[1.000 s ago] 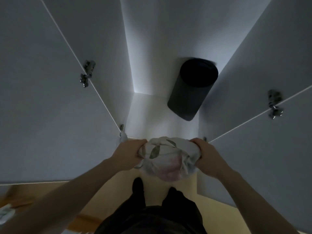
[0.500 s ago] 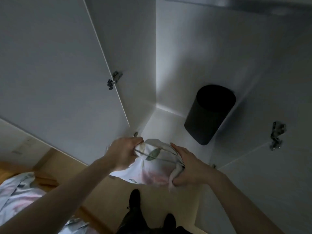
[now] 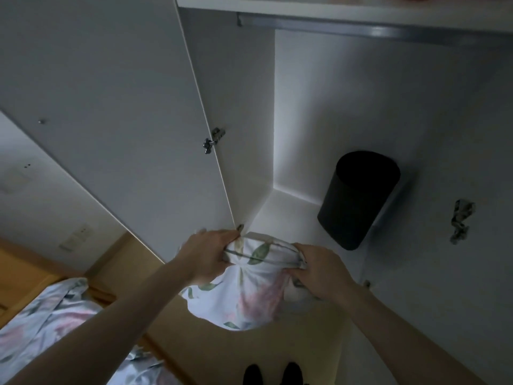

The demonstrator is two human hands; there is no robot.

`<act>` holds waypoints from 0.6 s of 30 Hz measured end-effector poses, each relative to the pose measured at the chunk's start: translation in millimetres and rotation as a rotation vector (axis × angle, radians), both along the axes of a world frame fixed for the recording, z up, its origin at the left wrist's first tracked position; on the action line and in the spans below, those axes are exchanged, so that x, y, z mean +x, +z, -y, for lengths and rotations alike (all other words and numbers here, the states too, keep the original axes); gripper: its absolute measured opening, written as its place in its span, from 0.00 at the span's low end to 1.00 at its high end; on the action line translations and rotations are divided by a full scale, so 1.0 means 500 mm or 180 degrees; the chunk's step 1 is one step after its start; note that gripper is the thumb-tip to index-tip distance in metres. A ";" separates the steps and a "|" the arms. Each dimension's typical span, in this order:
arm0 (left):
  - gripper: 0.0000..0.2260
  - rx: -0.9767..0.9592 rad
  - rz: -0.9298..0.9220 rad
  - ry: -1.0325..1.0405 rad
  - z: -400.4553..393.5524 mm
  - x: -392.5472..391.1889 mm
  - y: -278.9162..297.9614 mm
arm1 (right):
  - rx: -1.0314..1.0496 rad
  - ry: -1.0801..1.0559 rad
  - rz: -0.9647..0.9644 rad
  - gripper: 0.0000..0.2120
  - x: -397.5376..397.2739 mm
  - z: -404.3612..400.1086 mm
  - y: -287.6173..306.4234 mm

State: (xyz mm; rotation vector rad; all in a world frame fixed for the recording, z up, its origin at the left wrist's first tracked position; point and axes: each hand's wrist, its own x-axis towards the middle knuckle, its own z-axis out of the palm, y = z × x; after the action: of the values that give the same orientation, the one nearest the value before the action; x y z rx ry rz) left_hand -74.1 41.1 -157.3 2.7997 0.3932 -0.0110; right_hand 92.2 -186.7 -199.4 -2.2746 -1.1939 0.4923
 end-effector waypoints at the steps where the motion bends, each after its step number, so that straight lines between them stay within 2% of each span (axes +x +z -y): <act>1: 0.08 0.0001 -0.0026 0.0009 -0.007 -0.020 0.003 | 0.0004 0.0038 0.0066 0.10 -0.017 -0.005 0.004; 3: 0.09 -0.0078 -0.0098 0.0046 -0.027 -0.051 0.005 | 0.0032 0.0082 0.0189 0.08 -0.041 -0.016 0.011; 7: 0.18 -0.0278 -0.0371 0.0122 -0.062 -0.121 0.013 | 0.0022 0.0166 0.0429 0.05 -0.079 -0.044 0.032; 11: 0.24 -0.0124 -0.0272 0.0295 -0.095 -0.188 0.048 | -0.0154 0.0217 0.0684 0.09 -0.104 -0.062 0.056; 14: 0.27 0.0063 0.0066 0.0553 -0.145 -0.243 0.079 | -0.0277 0.0273 0.0778 0.09 -0.119 -0.066 0.080; 18: 0.26 0.0461 0.0928 0.1284 -0.232 -0.303 0.110 | -0.0317 0.0291 0.0813 0.10 -0.139 -0.070 0.124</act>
State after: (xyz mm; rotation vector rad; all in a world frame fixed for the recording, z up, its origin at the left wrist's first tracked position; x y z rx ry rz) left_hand -225.7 157.1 -102.4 2.7456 0.9024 0.5266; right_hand 22.6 -151.6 -137.6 -2.4315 -1.4310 0.3062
